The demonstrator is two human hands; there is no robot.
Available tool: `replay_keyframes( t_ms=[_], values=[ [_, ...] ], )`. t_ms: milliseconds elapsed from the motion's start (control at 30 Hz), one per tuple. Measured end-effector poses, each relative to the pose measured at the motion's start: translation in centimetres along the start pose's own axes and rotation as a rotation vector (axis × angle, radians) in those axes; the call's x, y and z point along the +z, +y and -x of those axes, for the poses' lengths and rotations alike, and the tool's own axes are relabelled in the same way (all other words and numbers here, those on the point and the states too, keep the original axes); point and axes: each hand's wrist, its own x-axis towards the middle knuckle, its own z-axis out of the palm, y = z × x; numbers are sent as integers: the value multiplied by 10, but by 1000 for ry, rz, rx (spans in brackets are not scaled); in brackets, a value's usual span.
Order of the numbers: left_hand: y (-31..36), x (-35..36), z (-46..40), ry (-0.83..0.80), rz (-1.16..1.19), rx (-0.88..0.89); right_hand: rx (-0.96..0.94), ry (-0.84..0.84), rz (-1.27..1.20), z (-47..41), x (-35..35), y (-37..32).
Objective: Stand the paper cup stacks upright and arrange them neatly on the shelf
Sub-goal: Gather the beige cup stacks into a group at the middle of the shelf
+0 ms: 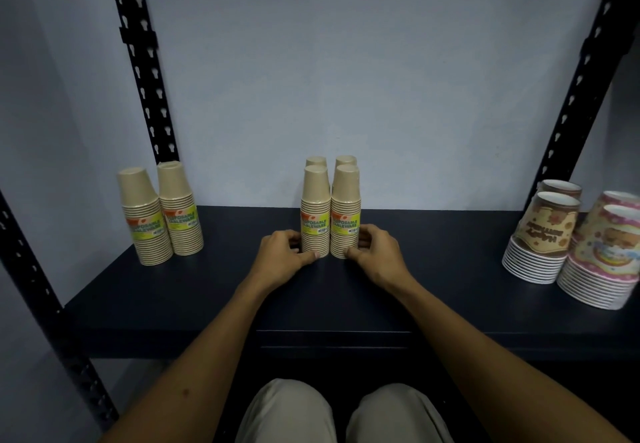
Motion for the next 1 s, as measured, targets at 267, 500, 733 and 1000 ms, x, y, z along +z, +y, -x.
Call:
replay_keyframes(
  t_ms=[267, 500, 733, 1000],
  values=[
    [-3, 1, -2, -3, 8, -6, -8, 14, 30, -1, 1, 1],
    [-4, 1, -2, 2, 1, 14, -17, 25, 45, 0, 1, 1],
    [-5, 1, -2, -5, -52, 46, -16, 21, 50, 0, 0, 0],
    [-5, 2, -2, 8, -119, 82, -5, 38, 82, 1, 0, 1]
  ],
)
